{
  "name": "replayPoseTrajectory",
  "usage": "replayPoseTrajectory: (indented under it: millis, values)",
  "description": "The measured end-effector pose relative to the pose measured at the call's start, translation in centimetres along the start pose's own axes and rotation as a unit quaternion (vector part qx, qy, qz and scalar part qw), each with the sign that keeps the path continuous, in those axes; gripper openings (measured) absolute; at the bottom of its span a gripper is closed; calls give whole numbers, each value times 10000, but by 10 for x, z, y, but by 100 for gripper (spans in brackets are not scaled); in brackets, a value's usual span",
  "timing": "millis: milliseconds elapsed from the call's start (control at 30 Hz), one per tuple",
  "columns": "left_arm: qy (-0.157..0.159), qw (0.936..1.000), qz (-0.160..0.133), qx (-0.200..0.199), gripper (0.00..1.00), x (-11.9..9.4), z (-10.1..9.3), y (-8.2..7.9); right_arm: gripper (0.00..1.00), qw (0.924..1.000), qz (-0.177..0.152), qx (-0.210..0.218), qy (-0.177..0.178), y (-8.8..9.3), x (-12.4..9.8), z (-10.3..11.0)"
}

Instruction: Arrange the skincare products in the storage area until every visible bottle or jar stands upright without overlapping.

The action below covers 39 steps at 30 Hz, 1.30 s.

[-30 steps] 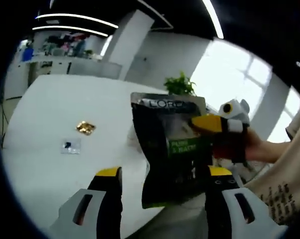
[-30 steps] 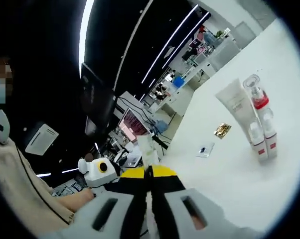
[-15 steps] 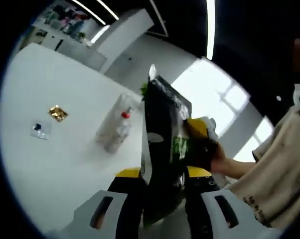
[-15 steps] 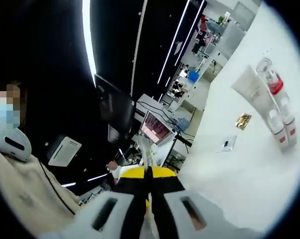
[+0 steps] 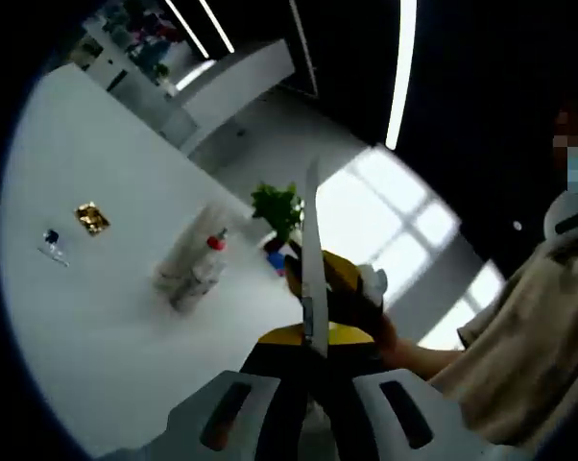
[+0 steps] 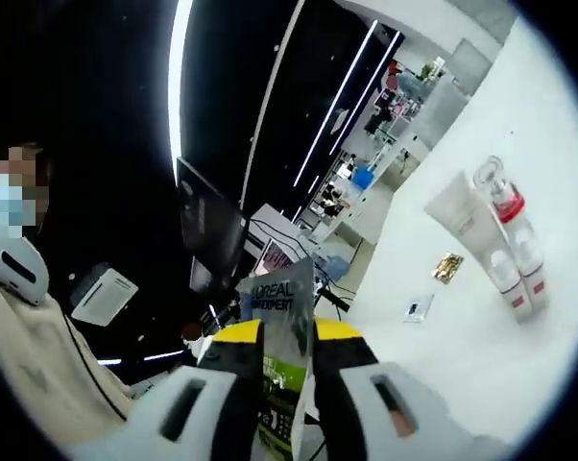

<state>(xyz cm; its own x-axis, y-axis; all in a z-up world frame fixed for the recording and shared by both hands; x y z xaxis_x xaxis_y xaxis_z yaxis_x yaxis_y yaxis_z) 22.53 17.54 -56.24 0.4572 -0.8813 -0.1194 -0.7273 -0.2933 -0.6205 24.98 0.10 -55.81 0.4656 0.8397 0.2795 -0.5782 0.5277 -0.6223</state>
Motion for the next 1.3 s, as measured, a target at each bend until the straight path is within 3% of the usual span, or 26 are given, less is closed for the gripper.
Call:
replayPoseTrajectory:
  millis: [67, 200, 367, 467, 533, 700, 933, 1133, 1300]
  values:
    - [78, 9997, -181, -145, 0, -2, -1, -4, 30, 10000, -10, 56, -63, 5, -1, 2]
    - [122, 9988, -371, -303, 0, -5, -1, -9, 34, 9970, -449, 538, -333, 16, 0, 7]
    - [216, 9971, -544, -493, 0, -6, -3, -16, 34, 9957, -497, 716, -324, 29, 5, 6]
    - [235, 9963, -593, -572, 0, -6, -3, -18, 30, 9954, -443, 767, -368, 33, 9, 6]
    - [197, 9961, -586, -630, 0, -5, -2, -18, 20, 9956, -387, 763, -392, 35, 10, 8]
    - [115, 9936, -575, -963, 0, -4, 4, -16, 3, 9895, -733, 1111, -568, 34, 10, 11]
    - [79, 9917, -747, -1047, 2, 1, 4, -16, 2, 9813, -1030, 1528, -558, 36, 8, 11]
    - [-87, 9938, -584, -942, 5, 1, 7, -7, 2, 9797, -1206, 1550, -403, 33, 3, 7]
    - [-182, 9925, -576, -1067, 4, -3, 11, -1, 2, 9832, -1070, 1461, -231, 35, 1, 4]
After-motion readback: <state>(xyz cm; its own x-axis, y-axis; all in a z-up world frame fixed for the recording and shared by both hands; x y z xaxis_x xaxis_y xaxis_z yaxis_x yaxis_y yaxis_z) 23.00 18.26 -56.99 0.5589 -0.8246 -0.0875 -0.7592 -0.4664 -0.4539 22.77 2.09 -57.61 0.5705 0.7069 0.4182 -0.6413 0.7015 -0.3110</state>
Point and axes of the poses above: the point that each gripper's makers call its tool centre point, and the gripper's own axes: x roughly forward along the fingers, z roughly to its left, y roughly out of its underside, the point moved 8 cm from there along -x, roughly backward along the fingers, and after that the axes turned 12 degrees about -y, right-handed, at the moved point
